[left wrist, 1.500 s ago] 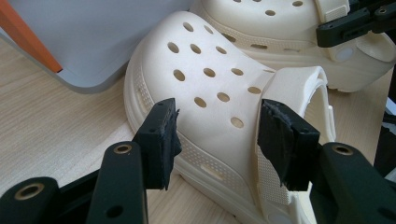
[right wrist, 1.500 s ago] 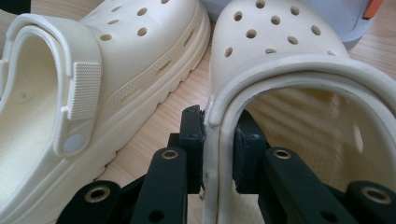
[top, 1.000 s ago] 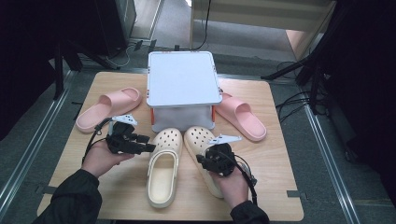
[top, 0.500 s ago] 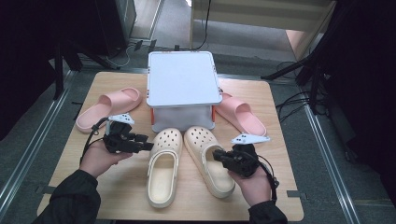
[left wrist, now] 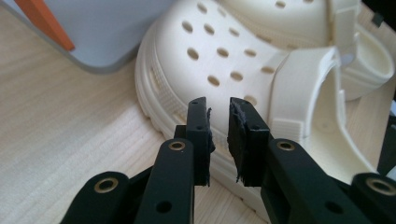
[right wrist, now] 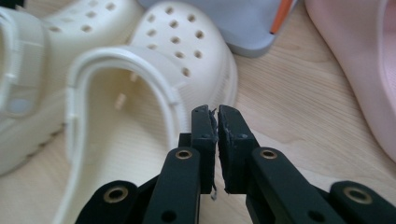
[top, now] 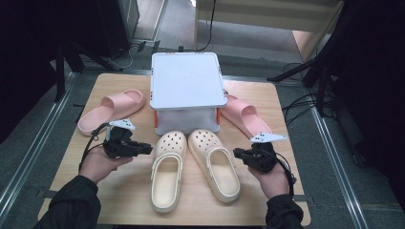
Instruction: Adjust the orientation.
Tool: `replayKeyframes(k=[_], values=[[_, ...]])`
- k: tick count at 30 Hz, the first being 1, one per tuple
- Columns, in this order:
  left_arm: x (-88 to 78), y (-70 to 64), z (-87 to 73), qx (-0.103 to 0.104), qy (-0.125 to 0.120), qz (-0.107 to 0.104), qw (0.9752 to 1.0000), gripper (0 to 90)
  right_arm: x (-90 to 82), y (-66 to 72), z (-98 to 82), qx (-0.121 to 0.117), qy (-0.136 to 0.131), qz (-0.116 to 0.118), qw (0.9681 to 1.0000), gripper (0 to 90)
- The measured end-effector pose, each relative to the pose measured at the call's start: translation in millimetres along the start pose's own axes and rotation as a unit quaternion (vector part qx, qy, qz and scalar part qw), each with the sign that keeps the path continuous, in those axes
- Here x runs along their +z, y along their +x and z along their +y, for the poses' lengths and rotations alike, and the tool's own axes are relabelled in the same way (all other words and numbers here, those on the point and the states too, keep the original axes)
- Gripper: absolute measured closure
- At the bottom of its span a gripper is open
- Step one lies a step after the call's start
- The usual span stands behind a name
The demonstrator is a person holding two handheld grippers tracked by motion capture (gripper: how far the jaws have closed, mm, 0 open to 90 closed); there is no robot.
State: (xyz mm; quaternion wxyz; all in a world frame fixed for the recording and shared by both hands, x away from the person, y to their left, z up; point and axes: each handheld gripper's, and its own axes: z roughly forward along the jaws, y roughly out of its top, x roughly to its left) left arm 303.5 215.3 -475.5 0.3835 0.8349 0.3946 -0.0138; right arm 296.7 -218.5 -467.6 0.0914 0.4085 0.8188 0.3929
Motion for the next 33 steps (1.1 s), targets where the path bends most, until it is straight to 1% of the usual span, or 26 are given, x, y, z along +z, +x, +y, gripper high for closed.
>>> replayKeyframes(k=[1,2,3,6,7,8,9,10,12,15,17,18,20,23,25,28,30,33], values=[[3.0,0.0,-1.2,0.0,0.005,0.002,1.0,78.2,3.4,-3.3,-0.3,-0.003,0.006,-0.003,1.0,85.5],[6.2,0.0,-2.6,0.0,0.014,0.002,0.9999,78.2,7.1,-6.4,-0.6,-0.001,0.013,-0.003,0.9999,85.6],[8.8,0.0,-3.5,-0.001,0.017,0.001,0.9999,78.2,12.1,-10.1,-1.2,0.002,0.021,-0.005,0.9998,85.6],[15.8,1.0,-5.8,-0.007,0.026,0.002,0.9996,78.1,25.1,-15.5,-2.5,0.01,0.043,0.002,0.999,85.5],[19.2,1.4,-6.5,-0.006,0.037,0.004,0.9993,78.0,26.6,-15.4,-2.4,0.01,0.046,0.003,0.9989,85.5],[21.2,1.0,-7.0,-0.003,0.041,0.01,0.9991,77.8,29.9,-14.7,-1.8,0.007,0.049,0.007,0.9988,85.5],[22.8,1.1,-7.4,0.0,0.045,0.012,0.9989,77.8,31.5,-13.8,-1.3,0.005,0.05,0.009,0.9987,85.4],[22.7,1.8,-7.8,-0.002,0.041,0.012,0.9991,77.9,32.9,-12.1,-0.5,0.003,0.053,0.008,0.9986,85.6],[22.7,3.7,-9.4,-0.011,0.041,0.013,0.999,77.6,34.4,-11.2,0.9,-0.001,0.05,0.007,0.9987,85.8],[25.6,4.8,-12.8,-0.013,0.058,0.017,0.9981,77.7,35.8,-12.5,1.0,0.008,0.051,0.013,0.9986,86.2],[27.4,5.2,-14.7,-0.017,0.062,0.014,0.9978,78.2,37.2,-13.2,1.4,0.012,0.051,0.015,0.9985,86.2],[28.0,4.7,-15.2,-0.02,0.061,0.015,0.9978,78.6,38.7,-13.1,1.6,0.011,0.054,0.018,0.9983,86.1],[28.4,4.3,-15.3,-0.02,0.062,0.009,0.9979,79.5,42.5,-10.2,1.6,0.008,0.06,0.026,0.9979,85.9],[29.5,1.5,-14.6,-0.019,0.058,0.008,0.9981,79.7,45.8,-3.6,3.1,-0.006,0.061,0.024,0.9978,85.9],[30.6,1.2,-14.7,-0.028,0.057,0.003,0.998,79.7,46.1,-2.5,3.8,-0.004,0.057,0.029,0.9979,85.9],[31.8,0.9,-14.7,-0.032,0.059,-0.005,0.9978,79.9,46.6,-2.4,3.4,-0.001,0.056,0.032,0.9979,86.0],[33.2,-0.7,-14.1,-0.025,0.062,-0.008,0.9977,79.8,46.8,-2.3,3.0,0.007,0.056,0.034,0.9978,86.0],[36.3,-4.4,-12.7,-0.025,0.063,-0.012,0.9977,79.5,48.1,-1.6,2.8,0.005,0.054,0.037,0.9978,85.8]])
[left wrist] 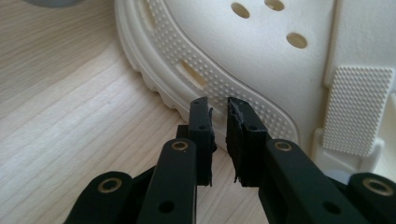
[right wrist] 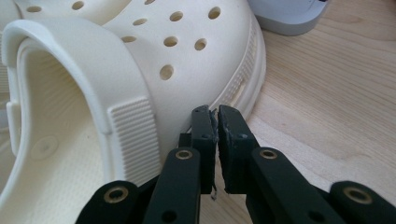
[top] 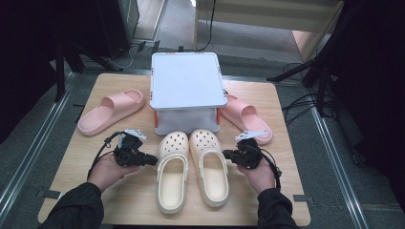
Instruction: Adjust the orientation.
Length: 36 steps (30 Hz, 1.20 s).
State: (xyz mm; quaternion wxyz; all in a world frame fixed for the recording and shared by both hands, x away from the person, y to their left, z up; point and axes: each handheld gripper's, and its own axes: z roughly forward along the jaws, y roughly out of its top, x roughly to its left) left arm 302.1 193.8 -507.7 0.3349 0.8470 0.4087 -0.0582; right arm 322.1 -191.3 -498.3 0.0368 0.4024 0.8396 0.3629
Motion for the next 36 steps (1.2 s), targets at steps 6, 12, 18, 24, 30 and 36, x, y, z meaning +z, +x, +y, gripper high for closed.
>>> replayKeyframes(k=[6,12,18,24,30,36], values=[[5.4,-5.2,3.4,0.006,0.002,-0.008,0.9999,78.5,2.6,3.2,0.5,0.001,0.0,0.002,1.0,85.8],[-4.5,-2.2,5.3,0.002,-0.023,-0.011,0.9997,75.5,-0.1,0.8,1.0,0.012,-0.01,-0.001,0.9999,83.0],[-28.5,-5.4,18.3,0.005,-0.06,0.007,0.9981,77.6,-19.9,7.4,6.4,0.024,-0.056,0.0,0.9981,77.4],[-42.3,-12.0,38.0,0.021,-0.069,0.009,0.9973,82.5,-36.5,25.4,9.9,0.027,-0.07,0.006,0.9972,74.6],[-60.0,-14.6,61.7,0.02,-0.088,0.0,0.9959,85.0,-46.3,45.2,13.7,0.033,-0.073,0.024,0.9965,74.6],[-78.3,-16.0,89.5,0.026,-0.097,0.014,0.9949,84.6,-48.1,63.4,13.9,0.022,-0.066,0.036,0.9969,72.0]])
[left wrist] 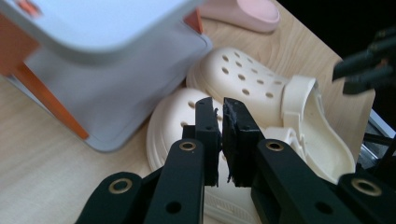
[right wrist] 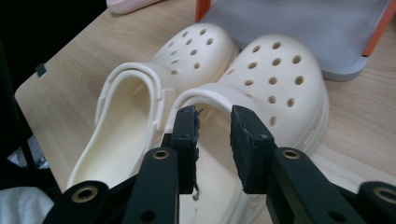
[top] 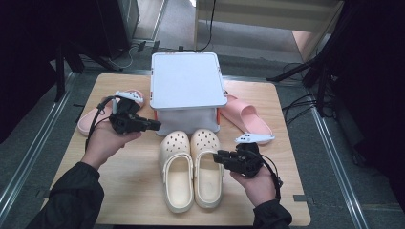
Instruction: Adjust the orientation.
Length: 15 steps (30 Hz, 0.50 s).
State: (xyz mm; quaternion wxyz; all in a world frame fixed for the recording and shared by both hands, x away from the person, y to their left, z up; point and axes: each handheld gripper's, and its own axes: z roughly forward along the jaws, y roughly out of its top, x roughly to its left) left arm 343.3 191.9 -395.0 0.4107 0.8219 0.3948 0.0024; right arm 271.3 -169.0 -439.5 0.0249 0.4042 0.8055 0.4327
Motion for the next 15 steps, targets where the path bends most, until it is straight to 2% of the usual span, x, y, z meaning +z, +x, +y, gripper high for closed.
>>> replayKeyframes(k=[4,6,9,12,13,15], values=[[-9.8,-3.1,22.0,0.011,-0.007,0.002,0.9999,84.7,-1.4,10.9,-2.2,-0.006,0.002,0.009,0.9999,71.8],[-14.4,-2.2,32.0,0.016,-0.01,0.01,0.9998,85.0,-1.5,16.0,-3.9,-0.009,0.004,0.011,0.9999,70.8],[-19.0,3.7,44.4,0.012,-0.016,0.012,0.9997,85.0,0.7,22.5,-7.4,-0.012,0.01,0.012,0.9998,65.8],[-16.9,10.1,52.3,0.008,-0.01,0.014,0.9998,85.0,4.9,28.0,-10.6,-0.013,0.013,0.01,0.9998,63.1],[-13.6,13.9,54.4,0.01,-0.004,0.021,0.9997,84.9,7.0,29.7,-11.7,-0.014,0.015,0.007,0.9998,61.1],[-8.5,20.4,55.5,0.006,0.002,0.023,0.9997,84.9,13.0,33.2,-14.0,-0.011,0.018,0.001,0.9998,54.7]])
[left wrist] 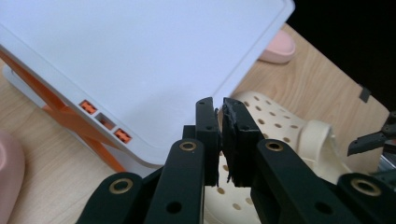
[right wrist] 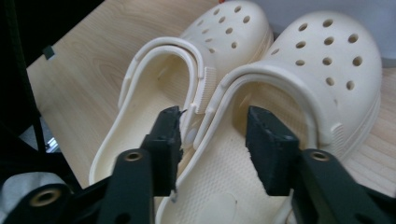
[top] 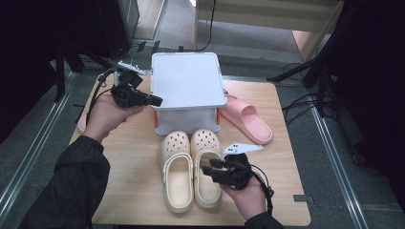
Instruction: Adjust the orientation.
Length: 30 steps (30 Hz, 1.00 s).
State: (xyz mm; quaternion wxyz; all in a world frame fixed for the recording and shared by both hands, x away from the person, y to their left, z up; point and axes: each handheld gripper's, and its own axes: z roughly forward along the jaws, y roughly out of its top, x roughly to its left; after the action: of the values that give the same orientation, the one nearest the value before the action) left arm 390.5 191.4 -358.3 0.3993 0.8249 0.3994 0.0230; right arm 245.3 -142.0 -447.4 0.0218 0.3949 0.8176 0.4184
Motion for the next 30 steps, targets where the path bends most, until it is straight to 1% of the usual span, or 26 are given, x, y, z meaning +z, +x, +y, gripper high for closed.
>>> replayKeyframes(k=[1,4,6,7,8,9,10,12,15,16,19,22,24,25,26,30], values=[[3.0,3.8,-0.2,-0.006,0.002,0.005,1.0,85.0,2.2,1.3,-0.6,0.001,0.002,-0.004,1.0,52.9],[7.7,11.2,-3.3,-0.011,0.003,0.003,0.9999,85.0,11.4,7.4,-4.2,0.005,0.009,-0.018,0.9998,44.7],[11.3,14.5,-4.3,-0.011,0.011,0.005,0.9999,85.0,17.2,10.2,-6.5,0.008,0.01,-0.026,0.9996,40.3],[11.4,15.7,-3.8,-0.01,0.011,0.0,0.9999,84.8,21.0,11.5,-7.5,0.011,0.011,-0.031,0.9994,38.5],[10.9,15.9,-3.4,-0.008,0.012,0.002,0.9999,84.9,26.9,12.9,-8.3,0.015,0.013,-0.038,0.9991,36.8],[11.2,16.0,-3.1,-0.008,0.013,0.003,0.9999,85.0,30.4,13.3,-8.4,0.016,0.012,-0.04,0.999,35.5],[11.2,16.3,-2.8,-0.005,0.015,0.001,0.9999,84.9,35.0,13.3,-8.4,0.02,0.01,-0.044,0.9988,34.4],[11.4,16.7,-2.9,-0.004,0.014,0.0,0.9999,84.8,46.2,13.9,-8.5,0.039,0.008,-0.049,0.998,32.4],[11.2,17.9,-2.7,-0.005,0.015,-0.003,0.9999,84.7,58.7,15.5,-8.6,0.049,0.011,-0.054,0.9973,31.3],[11.2,18.1,-2.8,-0.006,0.015,-0.003,0.9999,84.6,64.4,15.9,-8.6,0.049,0.012,-0.061,0.9969,31.2],[11.4,19.0,-3.0,-0.007,0.014,-0.005,0.9999,84.2,74.2,17.4,-7.8,0.051,0.015,-0.072,0.996,32.7],[11.3,18.6,-3.0,-0.007,0.014,-0.004,0.9999,84.2,83.7,18.6,-7.4,0.052,0.019,-0.076,0.9956,34.8],[11.2,17.2,-2.9,-0.006,0.015,0.001,0.9999,84.2,88.8,19.5,-7.1,0.05,0.024,-0.089,0.9945,36.0],[11.4,16.6,-2.8,-0.006,0.015,0.002,0.9999,84.3,90.3,20.2,-6.7,0.042,0.02,-0.097,0.9942,38.9],[11.4,16.5,-2.8,-0.007,0.014,0.002,0.9999,84.3,91.7,20.2,-6.2,0.04,0.02,-0.107,0.9933,40.5],[11.2,15.9,-2.8,-0.007,0.015,0.005,0.9998,84.3,93.8,18.4,-2.9,0.046,0.022,-0.113,0.9922,45.9]])
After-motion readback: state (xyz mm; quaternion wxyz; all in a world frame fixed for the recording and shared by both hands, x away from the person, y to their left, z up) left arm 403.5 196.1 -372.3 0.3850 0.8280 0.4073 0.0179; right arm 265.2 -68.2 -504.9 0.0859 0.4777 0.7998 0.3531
